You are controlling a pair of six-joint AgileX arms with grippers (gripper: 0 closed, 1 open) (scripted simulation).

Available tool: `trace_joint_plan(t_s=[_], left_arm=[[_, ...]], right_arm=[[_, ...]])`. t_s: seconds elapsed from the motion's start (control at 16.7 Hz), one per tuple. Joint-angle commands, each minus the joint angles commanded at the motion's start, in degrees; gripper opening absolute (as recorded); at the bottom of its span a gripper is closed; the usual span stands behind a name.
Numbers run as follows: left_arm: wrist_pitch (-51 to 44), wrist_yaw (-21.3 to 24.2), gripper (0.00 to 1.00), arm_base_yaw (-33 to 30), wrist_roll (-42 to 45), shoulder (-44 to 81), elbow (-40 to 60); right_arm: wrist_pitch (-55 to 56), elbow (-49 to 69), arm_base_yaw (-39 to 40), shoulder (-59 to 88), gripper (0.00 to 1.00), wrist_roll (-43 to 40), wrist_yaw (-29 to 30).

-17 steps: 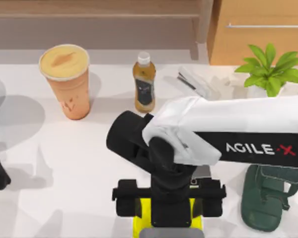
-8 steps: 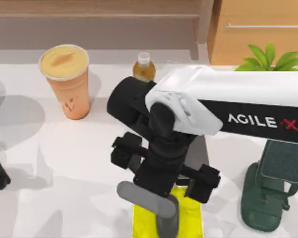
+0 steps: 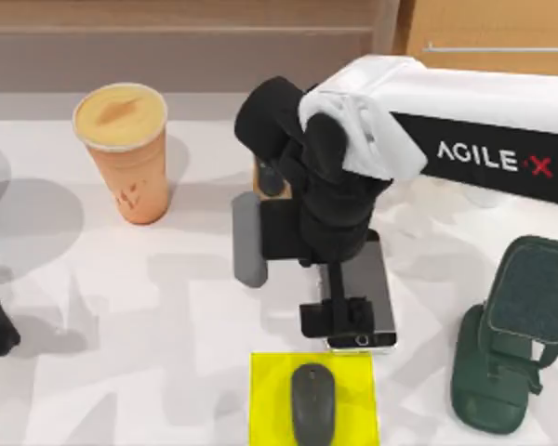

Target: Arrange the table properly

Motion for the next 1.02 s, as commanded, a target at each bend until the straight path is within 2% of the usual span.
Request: trace_joint_plan(t_s=[0.3,0.54,0.78,1.02], left_arm=[[0.0,0.0,1.0,0.0,0.0,0.0,0.0],[0.0,0.0,1.0,0.0,0.0,0.0,0.0],[0.0,0.0,1.0,0.0,0.0,0.0,0.0],[0.0,0.0,1.0,0.0,0.0,0.0,0.0]], right_arm=[[-4.5,4.6,-3.5,2.9,1.0,38.9,-0.9],[-8.0,7.2,-5.3,4.1,1.0,63.0,-2.2],[-10.2,8.5,-6.5,3.7,1.0,77.9,-3.3],[-10.9,8.8,-6.9,3.2,1.0,83.3,-3.7]])
